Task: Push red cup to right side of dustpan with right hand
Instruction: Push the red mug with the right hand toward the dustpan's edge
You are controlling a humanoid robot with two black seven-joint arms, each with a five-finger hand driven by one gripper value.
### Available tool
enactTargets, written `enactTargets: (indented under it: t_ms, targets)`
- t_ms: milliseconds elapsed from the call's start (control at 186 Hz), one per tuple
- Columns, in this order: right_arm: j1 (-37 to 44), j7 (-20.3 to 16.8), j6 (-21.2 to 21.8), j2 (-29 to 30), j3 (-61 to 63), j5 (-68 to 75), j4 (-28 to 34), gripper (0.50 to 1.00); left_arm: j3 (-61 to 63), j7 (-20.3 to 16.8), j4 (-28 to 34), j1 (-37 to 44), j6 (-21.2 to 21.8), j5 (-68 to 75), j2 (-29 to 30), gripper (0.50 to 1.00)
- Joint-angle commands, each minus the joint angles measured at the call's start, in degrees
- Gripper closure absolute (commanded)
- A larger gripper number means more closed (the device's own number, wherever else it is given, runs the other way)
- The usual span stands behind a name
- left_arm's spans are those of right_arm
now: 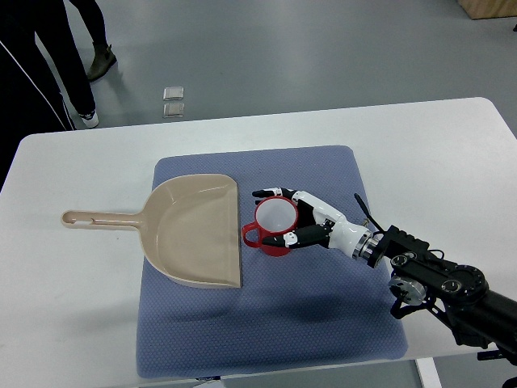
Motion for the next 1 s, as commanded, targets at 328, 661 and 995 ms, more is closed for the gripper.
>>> enactTargets:
  t_ms: [328, 661, 995]
  targets:
    - [-0.54, -0.18, 0.0, 0.63, 0.0, -0.19, 1.51, 0.566, 0.0, 0.0, 0.0, 0.0, 0.0, 0.0, 0.0, 0.5]
    - [-0.19, -0.18, 0.35, -0.25, 0.17, -0.54, 1.69, 0.566, 0.0, 0.0, 0.0, 0.0, 0.0, 0.0, 0.0, 0.5]
    - [1.92, -0.18, 4.66, -5.17, 1.32, 0.25, 1.6, 0.566, 0.0, 0.0, 0.0, 0.0, 0.0, 0.0, 0.0, 0.5]
